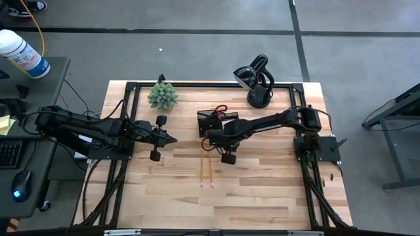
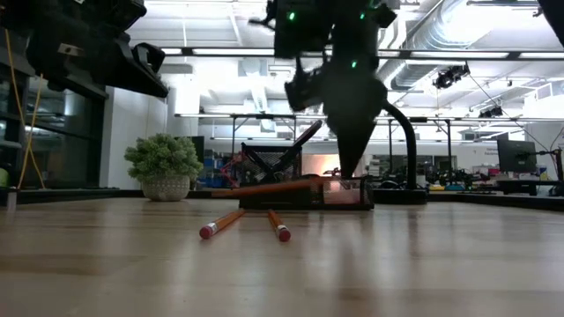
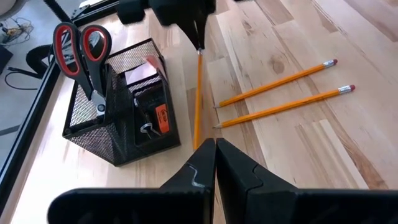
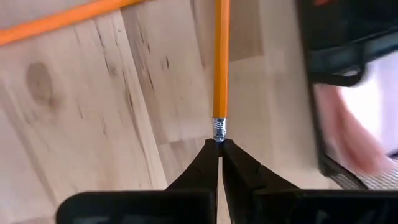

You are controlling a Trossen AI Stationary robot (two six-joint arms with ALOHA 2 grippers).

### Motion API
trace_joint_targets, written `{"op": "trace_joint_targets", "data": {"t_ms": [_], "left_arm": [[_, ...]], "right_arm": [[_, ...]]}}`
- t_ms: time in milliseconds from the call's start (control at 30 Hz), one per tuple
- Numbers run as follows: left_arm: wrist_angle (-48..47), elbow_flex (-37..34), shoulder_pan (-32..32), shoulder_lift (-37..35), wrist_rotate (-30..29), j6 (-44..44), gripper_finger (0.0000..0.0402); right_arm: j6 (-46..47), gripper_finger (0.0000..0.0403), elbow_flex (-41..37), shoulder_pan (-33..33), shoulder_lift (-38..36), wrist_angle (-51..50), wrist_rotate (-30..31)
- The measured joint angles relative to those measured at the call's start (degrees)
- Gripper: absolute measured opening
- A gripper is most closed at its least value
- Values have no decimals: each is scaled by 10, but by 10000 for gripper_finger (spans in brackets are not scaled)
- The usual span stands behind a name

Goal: Pick and place office supplies into organizer
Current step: Put the top pencil into the desk organizer

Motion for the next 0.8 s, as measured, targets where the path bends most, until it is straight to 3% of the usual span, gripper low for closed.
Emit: {"op": "trace_joint_targets", "data": {"t_ms": [367,800], "left_arm": [[-3,0,0,0,-4,8,3],[-3,0,0,0,-4,9,3]], "right_arm": [[5,0,3,0,-95,-48,-7],[-4,2,176,-41,-104,-260,51]]}}
